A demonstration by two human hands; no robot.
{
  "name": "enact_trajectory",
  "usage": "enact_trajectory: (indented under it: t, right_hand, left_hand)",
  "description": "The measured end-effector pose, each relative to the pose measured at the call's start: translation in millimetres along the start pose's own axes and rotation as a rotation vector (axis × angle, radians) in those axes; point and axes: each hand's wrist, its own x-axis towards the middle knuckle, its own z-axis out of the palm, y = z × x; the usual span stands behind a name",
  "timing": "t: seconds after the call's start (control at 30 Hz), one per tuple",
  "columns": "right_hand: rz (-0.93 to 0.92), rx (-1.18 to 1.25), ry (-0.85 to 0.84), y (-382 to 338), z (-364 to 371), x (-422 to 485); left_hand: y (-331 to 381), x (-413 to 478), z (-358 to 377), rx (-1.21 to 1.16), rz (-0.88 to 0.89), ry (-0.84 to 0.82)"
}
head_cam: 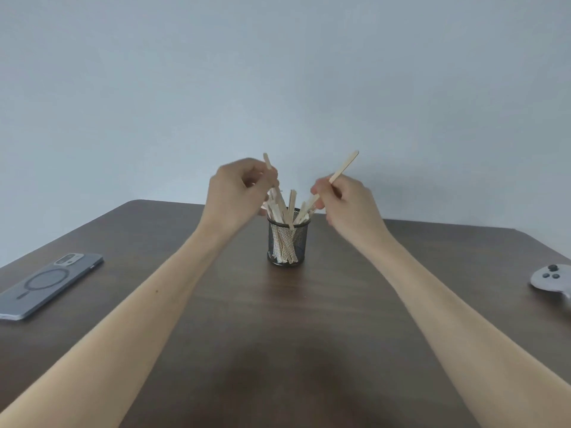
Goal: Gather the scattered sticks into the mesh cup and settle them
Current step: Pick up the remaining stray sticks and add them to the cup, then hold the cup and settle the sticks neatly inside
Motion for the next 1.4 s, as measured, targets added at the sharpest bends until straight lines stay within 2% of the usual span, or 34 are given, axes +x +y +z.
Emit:
enact_trajectory:
  t: [0.17, 0.3, 0.4, 0.5, 0.63, 0.8, 0.9, 0.97, 1.03, 1.13, 1.27, 1.4]
  right_hand:
    - [-0.019, -0.047, 0.038, -4.4, -5.1, 28.2]
    - [0.020, -0.115, -0.019, 1.8, 4.4, 42.4]
    - [0.064, -0.261, -0.125, 6.7, 13.1, 53.1]
    - [0.073, -0.330, -0.143, 7.4, 18.8, 58.8]
    - [0.011, -0.199, -0.035, 11.7, 23.1, 62.4]
    - [-0.107, -0.271, -0.034, 20.9, 31.4, 57.7]
    - [-0.157, -0.220, 0.093, 29.2, 27.7, 48.6]
    - [-0.122, -0.118, 0.179, 36.7, 22.0, 37.3]
    - [-0.053, -0.045, 0.232, 47.8, 19.1, 21.5]
    - [0.048, -0.018, 0.227, 67.0, 26.6, -3.0]
    - [0.182, 0.018, 0.053, 79.4, 45.9, -21.7]
    - [0.227, 0.049, -0.095, 76.9, 57.1, -32.1]
  left_hand:
    - [6.2, 33.4, 3.2, 0.026, 0.036, 0.075]
    - [-14.6, 45.0, 11.4, 0.162, 0.043, 0.115]
    - [-31.5, 49.9, 16.8, 0.214, -0.005, 0.078]
    - [-40.9, 53.6, 21.9, 0.278, -0.022, 0.018]
    - [-44.7, 57.9, 23.2, 0.257, -0.009, 0.031]
    - [-45.3, 54.9, 25.2, 0.231, -0.014, -0.034]
    - [-43.0, 44.2, 16.3, 0.115, -0.005, 0.061]
    - [-47.8, 32.1, 4.9, 0.031, -0.041, 0.169]
    - [-62.9, 15.7, -1.0, 0.029, -0.119, 0.199]
    - [-92.4, -11.5, 7.3, 0.137, -0.253, 0.071]
    - [-113.8, -28.0, 33.4, 0.292, -0.317, -0.182]
    - [-120.7, -22.5, 46.4, 0.309, -0.302, -0.195]
